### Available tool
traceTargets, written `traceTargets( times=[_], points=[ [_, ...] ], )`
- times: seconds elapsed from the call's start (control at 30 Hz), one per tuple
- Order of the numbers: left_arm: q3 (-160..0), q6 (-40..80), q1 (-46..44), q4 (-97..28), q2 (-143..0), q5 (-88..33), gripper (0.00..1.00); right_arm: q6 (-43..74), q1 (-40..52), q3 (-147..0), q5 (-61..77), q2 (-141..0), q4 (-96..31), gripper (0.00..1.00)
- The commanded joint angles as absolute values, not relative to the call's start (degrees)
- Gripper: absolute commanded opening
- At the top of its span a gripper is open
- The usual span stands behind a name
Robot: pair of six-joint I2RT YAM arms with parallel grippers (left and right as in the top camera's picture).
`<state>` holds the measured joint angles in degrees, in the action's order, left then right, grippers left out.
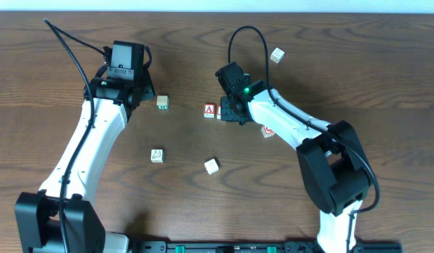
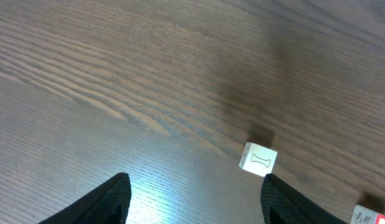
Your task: Spell out Ai2
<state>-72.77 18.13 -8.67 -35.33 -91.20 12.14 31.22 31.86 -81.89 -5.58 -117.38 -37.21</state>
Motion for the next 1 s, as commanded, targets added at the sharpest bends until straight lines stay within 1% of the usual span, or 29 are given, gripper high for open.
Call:
traceTargets(
  times=[0.0, 0.07, 0.1, 0.13, 0.17, 0.3, 0.43, 0.7, 0.97],
  points=[
    [-73.67, 17.78, -8.27, -35.09, -90.32, 11.92, 0.68, 31.66, 32.38, -81.67, -5.37, -117.78, -36.99, 0.01],
    [-73.67, 17.78, -8.27, -35.09, -90.32, 11.90, 0.68, 31.66, 32.38, -81.67, -5.34, -117.78, -37.01, 0.03],
    [-73.67, 17.78, -8.27, -35.09, -90.32, 11.92, 0.68, 31.66, 32.38, -81.67, -5.32, -117.78, -37.01, 0.08],
    [-73.67, 17.78, -8.27, -35.09, -90.32, 11.92, 0.68, 31.64, 32.38, -81.67, -5.34, -117.78, -37.04, 0.14],
    [-73.67, 17.78, -8.27, -35.09, -90.32, 11.90, 0.68, 31.64, 32.40, -81.67, -5.34, -117.78, -37.04, 0.17],
    [-73.67, 17.78, -8.27, -35.09, -90.32, 11.92, 0.68, 31.27, 32.40, -81.67, -5.32, -117.78, -37.04, 0.24],
    [-73.67, 17.78, -8.27, -35.09, -90.32, 11.92, 0.68, 31.20, 32.40, -81.67, -5.32, -117.78, -37.06, 0.26],
    [-73.67, 17.80, -8.27, -35.05, -90.32, 11.90, 0.68, 31.18, 32.40, -81.67, -5.08, -117.78, -37.10, 0.34],
    [-73.67, 17.80, -8.27, -34.68, -90.32, 11.90, 0.68, 31.20, 32.40, -81.67, -4.89, -117.78, -37.12, 0.34]
  ],
)
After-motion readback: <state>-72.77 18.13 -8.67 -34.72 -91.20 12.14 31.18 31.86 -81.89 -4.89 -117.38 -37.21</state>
